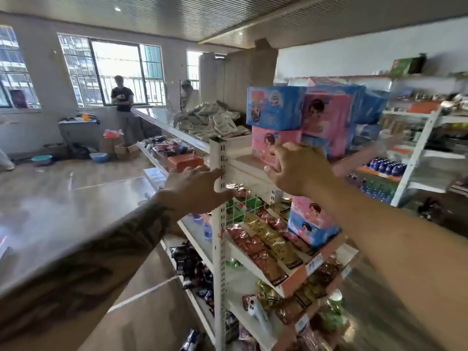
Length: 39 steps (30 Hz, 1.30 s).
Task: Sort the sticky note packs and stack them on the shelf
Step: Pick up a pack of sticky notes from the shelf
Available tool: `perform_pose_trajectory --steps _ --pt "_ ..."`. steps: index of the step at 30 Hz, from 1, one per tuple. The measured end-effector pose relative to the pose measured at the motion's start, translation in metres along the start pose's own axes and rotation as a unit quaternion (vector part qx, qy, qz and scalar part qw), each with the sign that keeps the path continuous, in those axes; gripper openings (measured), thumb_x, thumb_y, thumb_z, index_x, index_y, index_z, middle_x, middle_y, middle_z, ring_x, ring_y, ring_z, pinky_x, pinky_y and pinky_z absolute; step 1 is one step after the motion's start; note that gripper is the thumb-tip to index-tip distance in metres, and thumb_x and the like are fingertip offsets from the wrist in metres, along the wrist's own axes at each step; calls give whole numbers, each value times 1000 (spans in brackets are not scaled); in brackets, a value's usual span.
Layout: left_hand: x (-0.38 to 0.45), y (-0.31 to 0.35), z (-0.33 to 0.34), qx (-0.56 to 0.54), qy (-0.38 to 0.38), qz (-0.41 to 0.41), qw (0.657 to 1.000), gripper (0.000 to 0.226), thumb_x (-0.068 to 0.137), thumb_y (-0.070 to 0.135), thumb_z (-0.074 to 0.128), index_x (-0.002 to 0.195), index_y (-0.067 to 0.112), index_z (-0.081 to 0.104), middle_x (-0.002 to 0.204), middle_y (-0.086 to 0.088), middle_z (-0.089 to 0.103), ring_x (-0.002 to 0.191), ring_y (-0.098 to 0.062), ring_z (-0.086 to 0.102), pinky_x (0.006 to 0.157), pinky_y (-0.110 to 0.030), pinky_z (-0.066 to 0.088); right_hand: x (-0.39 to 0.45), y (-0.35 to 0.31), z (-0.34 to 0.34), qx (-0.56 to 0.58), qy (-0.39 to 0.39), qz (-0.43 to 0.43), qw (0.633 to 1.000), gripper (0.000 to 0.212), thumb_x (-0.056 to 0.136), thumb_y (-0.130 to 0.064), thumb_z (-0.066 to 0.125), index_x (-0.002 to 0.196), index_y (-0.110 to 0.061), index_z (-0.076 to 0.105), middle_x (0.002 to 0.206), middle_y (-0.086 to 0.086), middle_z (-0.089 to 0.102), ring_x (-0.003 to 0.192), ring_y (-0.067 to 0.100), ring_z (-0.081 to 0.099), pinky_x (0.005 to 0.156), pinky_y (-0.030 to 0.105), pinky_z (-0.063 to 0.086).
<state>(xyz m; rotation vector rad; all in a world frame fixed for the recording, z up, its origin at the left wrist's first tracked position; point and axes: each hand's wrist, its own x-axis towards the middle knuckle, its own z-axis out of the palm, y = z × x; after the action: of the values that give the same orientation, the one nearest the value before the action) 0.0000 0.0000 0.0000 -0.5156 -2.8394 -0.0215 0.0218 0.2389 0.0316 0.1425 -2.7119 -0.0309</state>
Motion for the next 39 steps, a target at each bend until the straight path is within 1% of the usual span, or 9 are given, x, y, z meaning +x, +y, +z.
perform_pose_trajectory --steps 2,7,12,17,21,24,30,34,39 --pt "10 9 3 2 -6 21 1000 94 74 99 9 151 49 26 156 7 46 137 -24 49 100 -57 45 -1 20 0 -14 15 32 999 52 95 -60 48 134 -27 50 135 5 58 122 31 57 106 48 41" --pt "28 39 23 -10 -26 45 999 84 81 94 15 153 50 21 159 4 41 141 -27 45 109 -65 34 7 52 7 20 -50 113 992 73 86 -74 50 145 -32 47 144 5 55 127 32 56 102 44 42" --pt "40 53 34 -37 -31 55 997 83 83 92 16 154 50 20 160 3 40 142 -27 43 107 -59 39 19 54 19 99 -97 114 984 55 85 -61 63 133 -33 59 136 3 64 117 29 61 94 40 48" --pt "46 53 38 -23 -40 64 997 79 84 90 17 153 52 21 160 6 39 141 -26 44 107 -60 37 16 53 27 126 -35 120 984 53 74 -62 56 121 -38 67 124 -3 67 114 28 61 103 50 46" --pt "39 49 40 -44 -48 61 996 80 84 90 17 154 52 21 159 6 40 141 -26 45 107 -60 38 5 53 38 145 21 104 984 45 82 -63 59 119 -38 67 122 1 60 111 31 59 102 52 44" --pt "24 40 48 -98 -45 52 993 79 85 91 21 154 51 24 158 7 41 141 -25 45 109 -59 39 -6 42 48 100 90 60 989 45 84 -60 60 121 -34 66 128 0 55 116 34 56 104 53 42" --pt "-16 4 73 -121 -56 41 990 79 85 91 18 153 51 26 161 6 38 142 -26 44 111 -58 38 -32 -8 83 42 227 -28 973 41 90 -52 61 120 -24 65 136 9 56 114 36 53 95 43 37" --pt "-46 -39 99 -115 -67 13 991 82 83 91 15 154 50 25 164 8 33 144 -26 41 113 -58 37 -40 -49 123 56 240 -73 966 39 91 -50 64 118 -22 63 132 12 57 110 37 55 90 49 44" --pt "-90 -102 134 -64 -54 -51 995 79 85 90 14 153 52 25 161 11 37 146 -23 38 112 -54 34 -46 -115 179 107 189 -90 972 38 91 -49 62 119 -25 64 134 9 57 114 39 55 93 47 43"
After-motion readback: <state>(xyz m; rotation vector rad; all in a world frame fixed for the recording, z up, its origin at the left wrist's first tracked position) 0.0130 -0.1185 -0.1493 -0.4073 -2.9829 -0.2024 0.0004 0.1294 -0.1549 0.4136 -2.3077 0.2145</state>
